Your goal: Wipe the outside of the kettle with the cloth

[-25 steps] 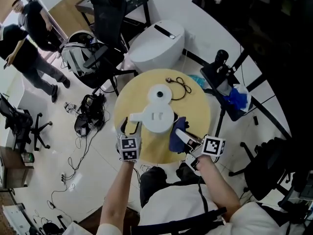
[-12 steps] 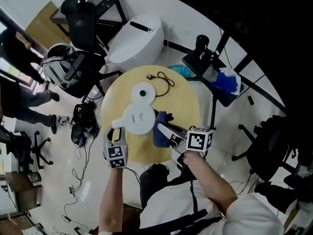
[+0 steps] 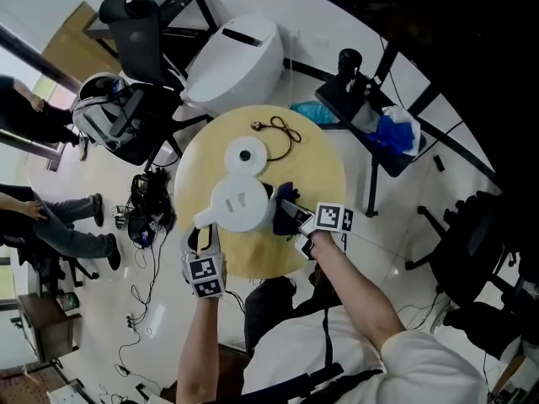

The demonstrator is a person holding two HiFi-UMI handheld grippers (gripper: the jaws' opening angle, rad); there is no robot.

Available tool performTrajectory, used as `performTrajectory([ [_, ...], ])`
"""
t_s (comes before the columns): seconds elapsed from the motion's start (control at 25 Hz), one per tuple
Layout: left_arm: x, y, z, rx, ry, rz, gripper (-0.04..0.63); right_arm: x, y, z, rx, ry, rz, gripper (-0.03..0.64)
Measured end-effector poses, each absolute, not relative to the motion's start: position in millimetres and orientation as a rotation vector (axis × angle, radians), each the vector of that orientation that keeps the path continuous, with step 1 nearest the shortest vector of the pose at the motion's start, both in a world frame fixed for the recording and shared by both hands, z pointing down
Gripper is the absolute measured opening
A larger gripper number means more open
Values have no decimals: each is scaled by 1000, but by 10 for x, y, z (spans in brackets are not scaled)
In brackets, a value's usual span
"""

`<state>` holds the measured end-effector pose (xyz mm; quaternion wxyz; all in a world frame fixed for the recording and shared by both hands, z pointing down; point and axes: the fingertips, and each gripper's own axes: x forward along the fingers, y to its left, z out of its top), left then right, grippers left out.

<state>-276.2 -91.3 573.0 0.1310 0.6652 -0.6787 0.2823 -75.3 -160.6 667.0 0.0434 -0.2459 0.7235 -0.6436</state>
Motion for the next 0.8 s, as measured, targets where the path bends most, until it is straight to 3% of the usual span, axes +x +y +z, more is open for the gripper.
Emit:
performTrajectory([
  [0.28, -2644, -754, 5733, 1879, -1925, 773, 144, -711, -1691, 6946, -863, 2298, -1983, 64],
  [0.8, -2598, -683, 5751, 1776, -1976, 737, 143, -764, -1265, 5087, -517, 2467, -1607, 64],
])
